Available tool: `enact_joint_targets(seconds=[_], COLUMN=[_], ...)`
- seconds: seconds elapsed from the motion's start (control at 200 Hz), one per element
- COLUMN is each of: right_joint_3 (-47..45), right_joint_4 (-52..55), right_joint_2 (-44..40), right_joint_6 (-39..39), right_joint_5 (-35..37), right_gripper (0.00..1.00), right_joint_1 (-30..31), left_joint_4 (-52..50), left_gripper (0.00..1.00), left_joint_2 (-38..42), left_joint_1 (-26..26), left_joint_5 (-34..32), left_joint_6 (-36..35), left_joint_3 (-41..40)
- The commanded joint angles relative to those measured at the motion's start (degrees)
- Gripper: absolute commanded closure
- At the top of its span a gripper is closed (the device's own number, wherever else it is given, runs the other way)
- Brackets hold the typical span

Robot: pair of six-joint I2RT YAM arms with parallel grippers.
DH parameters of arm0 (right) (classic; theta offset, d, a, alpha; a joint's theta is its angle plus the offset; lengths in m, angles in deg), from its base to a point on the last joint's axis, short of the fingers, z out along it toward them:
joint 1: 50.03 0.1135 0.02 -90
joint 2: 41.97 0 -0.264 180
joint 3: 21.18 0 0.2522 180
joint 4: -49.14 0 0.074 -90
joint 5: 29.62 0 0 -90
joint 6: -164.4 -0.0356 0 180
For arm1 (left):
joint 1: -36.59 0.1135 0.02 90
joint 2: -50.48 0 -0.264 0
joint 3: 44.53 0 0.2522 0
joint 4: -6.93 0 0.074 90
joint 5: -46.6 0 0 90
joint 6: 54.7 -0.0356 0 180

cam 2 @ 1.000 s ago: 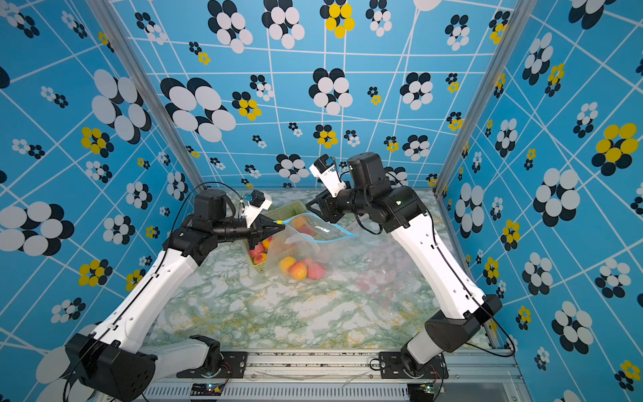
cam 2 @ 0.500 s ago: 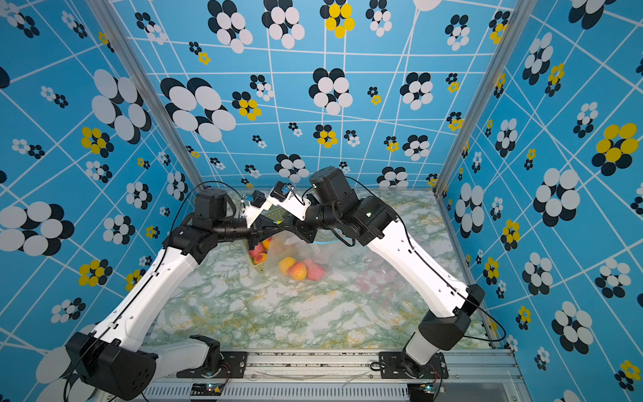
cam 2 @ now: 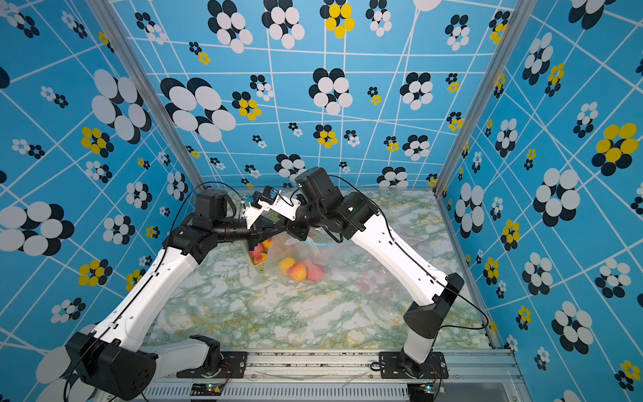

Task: Place the peach in a zip-top bag and seal the zipper
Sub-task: Zip the zipper on the zipper food storage bag.

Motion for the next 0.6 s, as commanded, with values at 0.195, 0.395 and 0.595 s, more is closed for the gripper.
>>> enact_joint_targets(seconds=[0.195,0.395,0.595], right_joint_3=[2.36,3.03,3.68], right_joint_4=[3.83,5.41,5.56], right_joint_2=[0.78,1.73,2.17], right_joint_6=[1.46,1.72,1.51], right_joint_5=[1.47,1.97,2.26], right_gripper=[0.72,0.71,0.86], right_joint_1=[0.3,0.29,0.23], left_joint_4=[-0.5,-0.32,-0.26], left_gripper=[1.0,1.0,1.0], left_joint_2=[0.61,0.78,0.89], left_joint_1=[0.4,0.44,0.49], left_joint_5=[1.83,2.37,2.09], left_joint_6=[-0.46,-0.29,-0.2], left_joint_3=[0.33,0.19,-0.13])
